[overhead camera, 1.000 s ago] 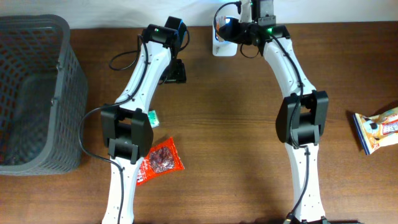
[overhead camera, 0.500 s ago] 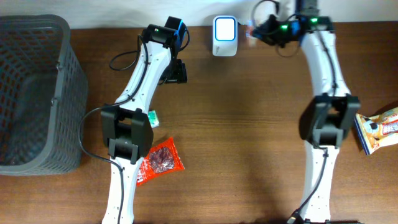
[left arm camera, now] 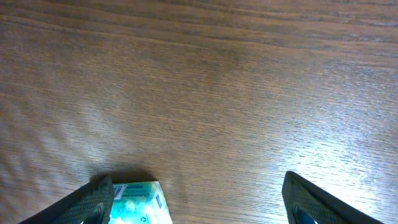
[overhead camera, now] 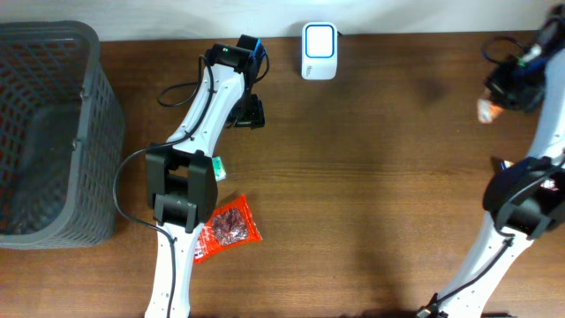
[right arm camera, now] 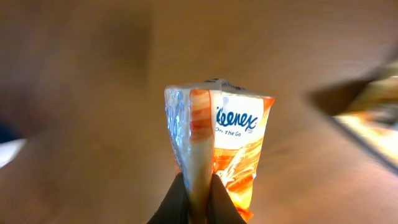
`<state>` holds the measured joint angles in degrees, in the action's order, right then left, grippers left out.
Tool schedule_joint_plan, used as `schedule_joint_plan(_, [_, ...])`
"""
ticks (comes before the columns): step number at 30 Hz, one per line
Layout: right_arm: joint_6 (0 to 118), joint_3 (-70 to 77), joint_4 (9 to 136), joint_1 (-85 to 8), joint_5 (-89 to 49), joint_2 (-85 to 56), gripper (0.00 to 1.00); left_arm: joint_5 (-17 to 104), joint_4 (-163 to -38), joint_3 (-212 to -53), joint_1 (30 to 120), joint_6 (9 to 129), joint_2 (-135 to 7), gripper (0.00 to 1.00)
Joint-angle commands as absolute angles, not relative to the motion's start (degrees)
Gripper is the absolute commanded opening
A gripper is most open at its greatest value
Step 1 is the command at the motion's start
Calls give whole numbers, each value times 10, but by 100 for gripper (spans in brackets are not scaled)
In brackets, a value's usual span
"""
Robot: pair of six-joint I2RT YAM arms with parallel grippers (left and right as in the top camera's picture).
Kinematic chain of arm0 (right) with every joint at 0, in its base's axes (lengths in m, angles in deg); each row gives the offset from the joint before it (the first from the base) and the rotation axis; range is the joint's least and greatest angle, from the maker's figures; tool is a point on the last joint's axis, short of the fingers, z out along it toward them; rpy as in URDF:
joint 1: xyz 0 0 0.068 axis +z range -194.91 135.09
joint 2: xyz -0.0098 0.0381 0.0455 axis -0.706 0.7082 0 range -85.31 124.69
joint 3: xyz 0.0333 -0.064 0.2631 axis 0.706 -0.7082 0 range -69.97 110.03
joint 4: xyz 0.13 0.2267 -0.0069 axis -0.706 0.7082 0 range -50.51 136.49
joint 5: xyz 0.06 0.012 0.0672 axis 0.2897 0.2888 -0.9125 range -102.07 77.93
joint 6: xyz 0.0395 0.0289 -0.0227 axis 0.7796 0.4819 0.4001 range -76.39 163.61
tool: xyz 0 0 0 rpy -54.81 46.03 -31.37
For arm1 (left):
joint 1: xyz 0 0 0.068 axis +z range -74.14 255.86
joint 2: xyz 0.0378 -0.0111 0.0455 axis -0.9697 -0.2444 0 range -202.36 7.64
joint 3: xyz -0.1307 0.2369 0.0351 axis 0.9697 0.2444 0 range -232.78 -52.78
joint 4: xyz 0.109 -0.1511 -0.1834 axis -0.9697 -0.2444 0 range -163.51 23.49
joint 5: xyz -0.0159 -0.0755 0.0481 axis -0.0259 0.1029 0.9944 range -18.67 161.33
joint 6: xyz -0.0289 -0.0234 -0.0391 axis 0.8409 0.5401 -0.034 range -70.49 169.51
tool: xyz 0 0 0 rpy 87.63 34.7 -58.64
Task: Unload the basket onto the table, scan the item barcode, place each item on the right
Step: 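Carry the tissue pack right and drop it at the table's right edge, then reach the left gripper down to the red HACKS candy bag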
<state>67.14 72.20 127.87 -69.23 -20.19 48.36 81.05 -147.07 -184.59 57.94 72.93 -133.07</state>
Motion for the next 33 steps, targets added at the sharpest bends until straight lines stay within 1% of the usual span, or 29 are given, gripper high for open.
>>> schedule_joint_plan(1, [670,675,1300,-737,-95,482,4,814,-1471,-1841,580,731,-1316,85])
schedule_joint_plan(4, [670,625,1286,-770,-62,482,4,814,-1473,-1841,580,731,-1316,86])
schedule_joint_plan(8, [670,581,1255,-803,-78,482,4,814,-1474,-1841,580,731,-1316,88])
schedule_joint_plan(9, [670,577,1251,-810,-79,482,5,815,-1475,-1841,580,731,-1316,89])
schedule_joint_plan(10, [665,576,1247,-814,-80,482,19,815,-1478,-1841,580,731,-1316,89])
schedule_joint_plan(11, [664,577,1245,-818,-80,482,43,815,-1482,-1841,580,731,-1316,89])
schedule_joint_plan(12, [664,580,1246,-822,-80,482,62,815,-1485,-1841,580,731,-1316,88])
schedule_joint_plan(13, [664,587,1249,-826,-82,482,72,815,-1487,-1841,580,731,-1316,89])
schedule_joint_plan(16, [664,623,1265,-837,-119,477,76,814,-1489,-1841,580,731,-1316,88])
schedule_joint_plan(19, [663,673,1294,-840,-127,466,79,815,-1498,-1842,580,730,-1314,89])
schedule_joint_plan(22, [662,734,1343,-839,-139,454,79,814,-1506,-1842,580,717,-1300,90])
schedule_joint_plan(23, [659,751,1363,-839,-157,451,81,811,-1508,-1842,580,717,-1291,90])
schedule_joint_plan(24, [620,761,1368,-838,-211,445,87,805,-1512,-1842,580,717,-1280,90])
schedule_joint_plan(25, [567,761,1368,-835,-285,437,99,798,-1515,-1842,580,717,-1263,91])
schedule_joint_plan(26, [538,761,1368,-829,-340,434,99,797,-1519,-1842,580,718,-1251,91])
schedule_joint_plan(28, [519,760,1368,-811,-380,434,98,797,-1530,-1842,580,717,-1229,91])
schedule_joint_plan(33, [509,734,1368,-722,-351,433,99,816,-1588,-1842,580,718,-1177,92])
